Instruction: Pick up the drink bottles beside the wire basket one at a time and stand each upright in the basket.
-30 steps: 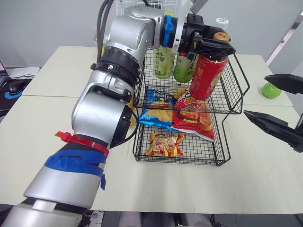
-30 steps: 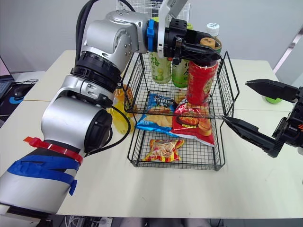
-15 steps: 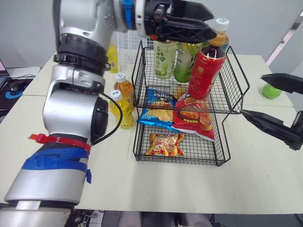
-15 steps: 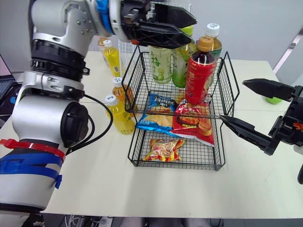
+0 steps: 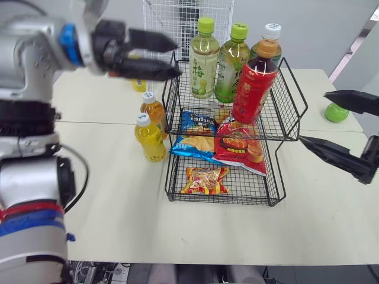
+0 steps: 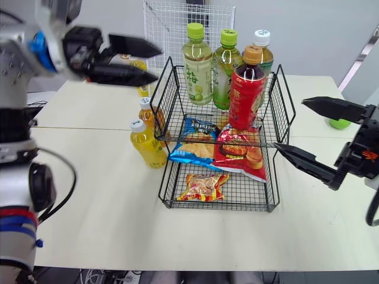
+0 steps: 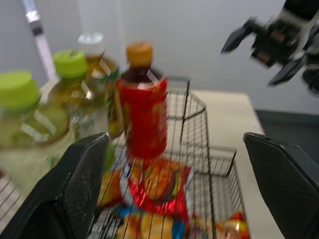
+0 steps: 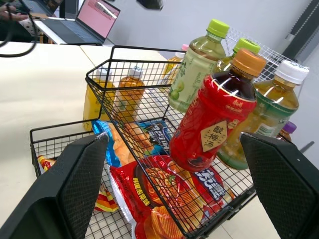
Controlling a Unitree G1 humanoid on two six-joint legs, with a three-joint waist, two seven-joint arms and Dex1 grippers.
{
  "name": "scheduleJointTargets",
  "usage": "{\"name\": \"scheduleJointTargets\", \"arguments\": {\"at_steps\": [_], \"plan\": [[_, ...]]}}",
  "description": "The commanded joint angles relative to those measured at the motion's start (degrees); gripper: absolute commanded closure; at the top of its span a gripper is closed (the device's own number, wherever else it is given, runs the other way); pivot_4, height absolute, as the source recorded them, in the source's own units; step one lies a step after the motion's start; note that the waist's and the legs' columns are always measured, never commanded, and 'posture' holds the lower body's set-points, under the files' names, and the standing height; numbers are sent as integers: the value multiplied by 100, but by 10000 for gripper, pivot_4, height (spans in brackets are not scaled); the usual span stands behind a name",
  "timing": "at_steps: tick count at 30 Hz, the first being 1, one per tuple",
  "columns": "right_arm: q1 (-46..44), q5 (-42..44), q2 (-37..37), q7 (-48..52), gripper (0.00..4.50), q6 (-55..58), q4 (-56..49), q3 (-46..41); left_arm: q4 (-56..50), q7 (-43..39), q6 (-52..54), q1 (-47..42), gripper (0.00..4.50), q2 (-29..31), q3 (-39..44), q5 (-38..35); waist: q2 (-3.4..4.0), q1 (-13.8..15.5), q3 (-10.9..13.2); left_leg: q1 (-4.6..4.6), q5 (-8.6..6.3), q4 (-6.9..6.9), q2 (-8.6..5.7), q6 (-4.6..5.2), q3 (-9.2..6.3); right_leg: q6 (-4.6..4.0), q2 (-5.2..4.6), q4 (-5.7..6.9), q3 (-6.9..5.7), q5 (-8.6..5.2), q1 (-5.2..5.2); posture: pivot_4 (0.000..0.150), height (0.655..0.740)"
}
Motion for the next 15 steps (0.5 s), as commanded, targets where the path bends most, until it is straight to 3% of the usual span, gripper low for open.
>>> {"name": "scheduleJointTargets", "arguments": {"at_steps": [1, 8, 15], "plan": [[-377, -258, -133, 331, 0, -402, 135, 577, -407, 555, 257, 83, 82, 402, 562, -141, 0, 14, 1, -4, -1, 15, 0, 1, -3, 1, 1, 7, -3, -1, -1, 1500, 7360], [-1343, -267, 193, 724, 0, -634, 366, 2055, -1315, 1445, 1142, 1634, 82, 954, 1791, -680, 1, 15, -1, -1, -2, 40, 2, 3, -7, 9, 0, 24, -5, -4, 5, 1500, 7360], [-2119, -586, 555, 1100, 0, -682, 724, 2993, -3134, 3055, 1605, 3926, 82, 73, 3334, -1177, -3, 38, -2, -6, -2, 43, 8, 2, -14, 1, -3, 29, -10, 0, 2, 1500, 7360]]}}
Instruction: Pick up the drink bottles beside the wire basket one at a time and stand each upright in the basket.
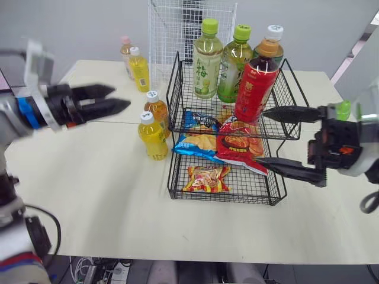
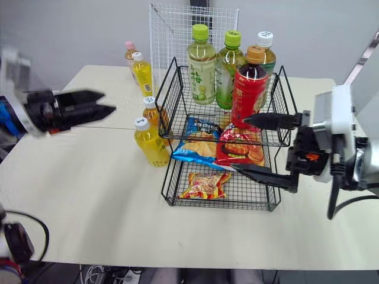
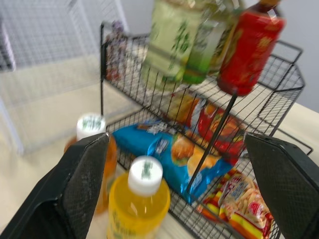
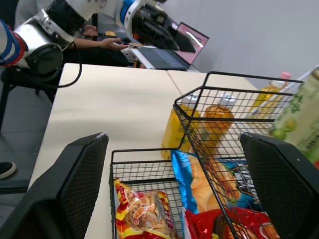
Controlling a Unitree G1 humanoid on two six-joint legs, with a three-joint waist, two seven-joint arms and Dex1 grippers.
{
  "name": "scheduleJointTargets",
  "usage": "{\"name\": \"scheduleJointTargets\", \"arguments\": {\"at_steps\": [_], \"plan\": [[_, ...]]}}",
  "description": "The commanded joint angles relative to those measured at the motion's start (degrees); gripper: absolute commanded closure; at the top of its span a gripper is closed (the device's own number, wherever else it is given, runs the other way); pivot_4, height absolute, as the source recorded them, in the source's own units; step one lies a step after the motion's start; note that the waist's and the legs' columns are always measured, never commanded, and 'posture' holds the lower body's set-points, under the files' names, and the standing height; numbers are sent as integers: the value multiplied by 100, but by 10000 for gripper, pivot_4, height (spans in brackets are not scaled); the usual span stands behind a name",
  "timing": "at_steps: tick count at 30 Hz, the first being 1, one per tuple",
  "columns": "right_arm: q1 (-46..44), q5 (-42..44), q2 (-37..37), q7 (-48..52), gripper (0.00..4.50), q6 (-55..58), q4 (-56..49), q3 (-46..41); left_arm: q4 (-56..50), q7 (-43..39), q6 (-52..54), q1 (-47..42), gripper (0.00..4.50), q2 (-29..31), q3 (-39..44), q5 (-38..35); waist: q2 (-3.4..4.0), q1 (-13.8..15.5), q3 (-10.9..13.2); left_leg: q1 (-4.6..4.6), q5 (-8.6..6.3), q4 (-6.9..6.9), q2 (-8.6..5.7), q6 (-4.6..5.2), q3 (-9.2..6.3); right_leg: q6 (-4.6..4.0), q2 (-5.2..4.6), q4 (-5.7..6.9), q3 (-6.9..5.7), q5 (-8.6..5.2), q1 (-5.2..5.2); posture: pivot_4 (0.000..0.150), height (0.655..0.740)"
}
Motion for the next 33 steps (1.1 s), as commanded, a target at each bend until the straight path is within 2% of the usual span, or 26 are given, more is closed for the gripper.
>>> {"name": "scheduleJointTargets", "arguments": {"at_steps": [1, 5, 9, 11, 17, 26, 29, 33], "plan": [[-333, -159, 105, 224, 0, -120, 174, 174, -1134, 857, -52, 487, 82, -406, 642, -262, -4, 25, -2, -2, 0, 2, 0, 0, -4, 0, -2, 0, -3, 0, 0, 1500, 7360], [-527, -352, 248, 410, 0, -126, 325, 356, -1890, 2119, -308, 730, 82, -1332, 649, -183, -10, 60, -6, 0, 0, 5, -5, 0, -9, 2, -10, -2, -7, 1, 8, 1500, 7360], [-625, -457, 358, 518, 0, -106, 383, 459, -2404, 3430, -781, 969, 82, -2127, -19, 480, -11, 58, -7, 6, 0, 4, -11, 0, -2, 6, -9, -4, 2, 5, 12, 1500, 7360], [-657, -499, 394, 555, 0, -82, 395, 471, -2429, 3799, -978, 997, 82, -2357, -317, 685, -13, 58, -9, 7, 0, 3, -9, 0, -3, 6, -4, -4, 3, 5, 12, 1500, 7360], [-717, -564, 455, 587, 0, -40, 395, 491, -2140, 4363, -1467, 954, 82, -2484, -1121, 1296, -13, 39, -9, 7, 0, 1, -9, 0, 2, 5, -1, -5, 7, 6, 11, 1500, 7360], [-628, -519, 506, 429, 0, 32, 168, 493, -1849, 4598, -1527, 834, 82, -2642, -1491, 1317, -13, 34, -9, 6, 0, 0, -9, 0, 0, 6, -1, -7, 5, 5, 10, 1500, 7360], [-562, -508, 518, 401, 0, 52, 99, 485, -1815, 4632, -1536, 828, 6119, -2662, -1547, 1318, -13, 33, -9, 7, 0, 0, -9, 0, 0, 6, 0, -6, 5, 5, 10, 1500, 7360], [-516, -513, 528, 362, 0, 60, 62, 452, -1845, 4667, -1524, 864, 19308, -2659, -1561, 1306, -13, 33, -9, 6, 0, 0, -9, 0, 1, 6, -1, -7, 5, 5, 10, 1500, 7360]]}}
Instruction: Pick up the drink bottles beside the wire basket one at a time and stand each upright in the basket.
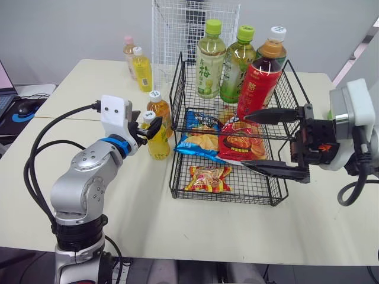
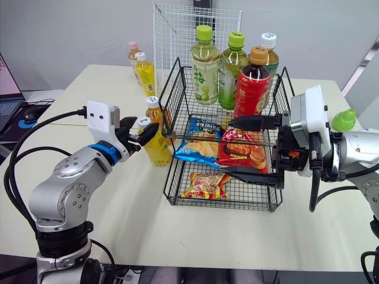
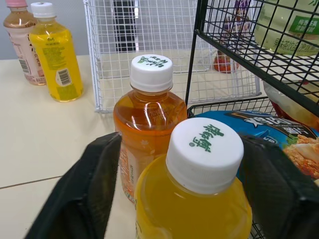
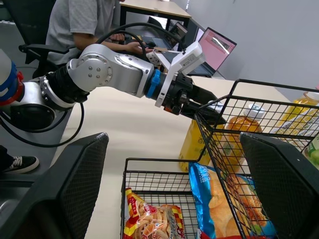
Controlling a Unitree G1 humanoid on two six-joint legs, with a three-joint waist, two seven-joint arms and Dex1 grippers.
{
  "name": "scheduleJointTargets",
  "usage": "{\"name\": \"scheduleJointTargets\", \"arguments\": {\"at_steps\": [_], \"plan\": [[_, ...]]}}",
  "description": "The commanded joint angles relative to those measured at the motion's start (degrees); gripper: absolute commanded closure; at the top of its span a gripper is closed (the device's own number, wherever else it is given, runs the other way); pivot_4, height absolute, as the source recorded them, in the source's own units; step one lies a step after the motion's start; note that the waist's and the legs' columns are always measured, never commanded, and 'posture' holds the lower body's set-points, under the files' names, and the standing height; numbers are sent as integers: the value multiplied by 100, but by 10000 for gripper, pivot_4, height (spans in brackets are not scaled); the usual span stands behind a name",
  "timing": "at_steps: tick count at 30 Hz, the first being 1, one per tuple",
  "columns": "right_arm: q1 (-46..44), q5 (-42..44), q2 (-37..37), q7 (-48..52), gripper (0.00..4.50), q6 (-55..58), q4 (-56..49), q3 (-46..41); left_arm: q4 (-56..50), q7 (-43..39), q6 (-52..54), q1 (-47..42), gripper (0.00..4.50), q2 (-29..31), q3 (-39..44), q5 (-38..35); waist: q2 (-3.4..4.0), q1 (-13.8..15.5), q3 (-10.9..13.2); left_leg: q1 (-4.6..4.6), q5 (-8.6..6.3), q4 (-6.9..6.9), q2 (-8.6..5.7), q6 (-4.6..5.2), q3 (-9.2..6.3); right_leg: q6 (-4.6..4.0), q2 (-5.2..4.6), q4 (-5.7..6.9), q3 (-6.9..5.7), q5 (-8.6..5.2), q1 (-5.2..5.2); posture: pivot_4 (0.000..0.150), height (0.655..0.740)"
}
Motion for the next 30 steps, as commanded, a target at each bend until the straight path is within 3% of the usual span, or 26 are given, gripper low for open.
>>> {"name": "scheduleJointTargets", "arguments": {"at_steps": [1, 4, 11, 19, 24, 30], "plan": [[30, 24, 20, -90, 0, -25, -133, -193, -173, 36, -82, -57, 22306, 13, -13, -9, 0, -2, 0, 0, 0, 0, 0, 0, 0, 0, 0, 0, 0, 0, 0, 1500, 7360], [93, -4, 38, -148, 0, -44, -167, -212, -229, 28, -88, -15, 31648, 35, -18, -13, 0, -4, 0, 1, 0, 0, 0, 0, -1, 0, 0, 0, 0, 0, 0, 1500, 7360], [235, -8, 34, -293, 0, -73, -243, -333, -503, -120, -24, 123, 31638, 261, 128, -123, 0, -9, 0, 0, 0, -1, 1, 0, -1, 0, 1, -1, 0, 0, 0, 1500, 7360], [412, -112, 17, -440, 0, -156, -340, -573, -593, -1011, 290, -82, 31638, 1447, 667, -796, -1, -24, 1, -3, 0, -7, 4, -1, 0, 1, 3, -2, -1, -1, -8, 1500, 7360], [453, -214, -2, -521, 0, -234, -334, -807, 374, -1705, 699, -1031, 31639, 2416, 1289, -1574, -5, -3, 4, -9, 0, -4, 3, -1, -6, 2, 3, -4, -9, -2, -11, 1500, 7360], [570, -257, 61, -708, 0, -396, -424, -1209, 1985, -2657, 651, -2624, 31639, 3377, 1137, -1927, -7, -6, 5, -10, 0, -12, 3, 0, 2, 8, 3, -12, -5, -5, -15, 1500, 7360]]}}
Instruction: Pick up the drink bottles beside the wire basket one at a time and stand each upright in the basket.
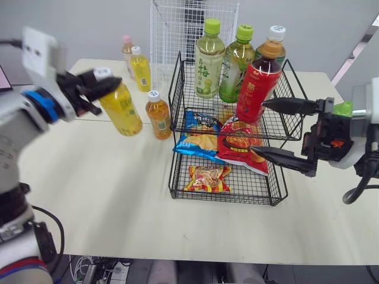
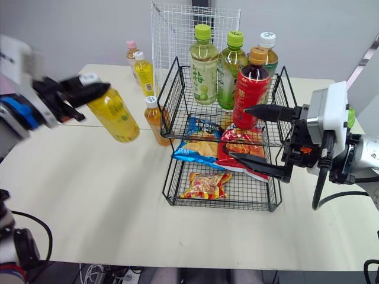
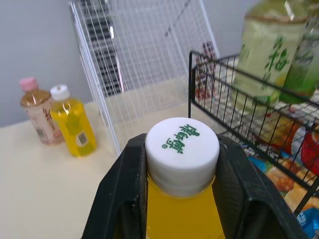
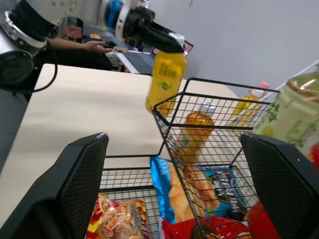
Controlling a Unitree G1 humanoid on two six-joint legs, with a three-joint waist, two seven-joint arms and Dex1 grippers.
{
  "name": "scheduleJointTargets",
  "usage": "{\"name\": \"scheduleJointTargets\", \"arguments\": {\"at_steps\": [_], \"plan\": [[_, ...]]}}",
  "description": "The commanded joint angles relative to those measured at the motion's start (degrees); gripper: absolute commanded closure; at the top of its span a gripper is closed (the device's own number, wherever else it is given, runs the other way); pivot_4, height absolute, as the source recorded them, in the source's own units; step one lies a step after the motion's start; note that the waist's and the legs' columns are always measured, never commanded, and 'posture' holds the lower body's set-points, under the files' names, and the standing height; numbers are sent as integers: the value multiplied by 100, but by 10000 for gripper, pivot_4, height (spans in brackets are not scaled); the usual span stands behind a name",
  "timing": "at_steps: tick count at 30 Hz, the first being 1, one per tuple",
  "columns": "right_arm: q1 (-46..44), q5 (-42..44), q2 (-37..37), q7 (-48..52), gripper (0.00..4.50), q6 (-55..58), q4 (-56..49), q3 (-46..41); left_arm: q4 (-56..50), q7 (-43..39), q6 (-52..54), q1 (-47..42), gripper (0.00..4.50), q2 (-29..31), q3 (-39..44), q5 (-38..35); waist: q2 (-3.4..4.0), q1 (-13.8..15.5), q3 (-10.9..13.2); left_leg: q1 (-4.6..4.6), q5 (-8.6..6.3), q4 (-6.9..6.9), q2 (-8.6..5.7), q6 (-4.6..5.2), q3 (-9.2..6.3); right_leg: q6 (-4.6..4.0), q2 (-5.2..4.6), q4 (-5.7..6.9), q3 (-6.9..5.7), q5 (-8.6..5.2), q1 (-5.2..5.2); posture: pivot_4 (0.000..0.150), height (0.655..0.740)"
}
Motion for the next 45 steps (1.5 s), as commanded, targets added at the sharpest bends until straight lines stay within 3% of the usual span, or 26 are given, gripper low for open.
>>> {"name": "scheduleJointTargets", "arguments": {"at_steps": [1, 7, 11, 15, 22, 28, 45], "plan": [[97, 26, -28, -164, 0, -148, -187, -493, 774, -516, -80, -1113, 31639, 401, -2, -271, -7, 18, 4, -2, 0, 1, -1, 0, -3, 0, 0, 2, -4, 0, 0, 1500, 7360], [611, 663, -320, -357, 0, 282, -428, -1092, 2424, -1638, -53, -3469, 31639, 467, -1023, -102, -15, 30, 8, -11, 0, 2, -4, 0, 0, 0, -2, -3, -5, 0, -3, 1500, 7360], [873, 833, -425, -554, 0, 379, -538, -1377, 3382, -2487, -109, -4805, 31639, 62, -1788, 201, -17, 19, 9, -11, 0, 3, -6, 0, 1, 1, -1, -1, -2, -1, -4, 1500, 7360], [1041, 885, -437, -829, 0, 409, -679, -1519, 4157, -3056, -183, -5585, 31639, -594, -2121, 386, -15, -6, 8, -8, 0, 2, -3, 1, 5, 8, 1, 2, 2, -6, -6, 1500, 7360], [1315, 961, -481, -1213, 0, 439, -913, -1639, 4503, -3767, -1101, -5269, 31639, -1443, -2742, 1090, -12, -36, 9, -10, 0, -4, -2, 1, 11, 1, 3, 5, 12, -2, -13, 1500, 7360], [1193, 990, -535, -1478, 0, 438, -858, -1449, 4731, -3667, -2042, -4824, 31639, -2262, -2826, 1566, -12, -24, 10, -15, 0, -1, -4, 1, 12, -2, 3, 6, 15, 0, -15, 1500, 7360], [1194, 962, -649, -1568, 0, 445, -781, -1451, 5382, -3707, -3326, -4697, 31639, -3207, -2839, 2331, -11, -24, 9, -15, 0, 2, -7, 2, 14, -5, 4, 4, 19, 1, -13, 1500, 7360]]}}
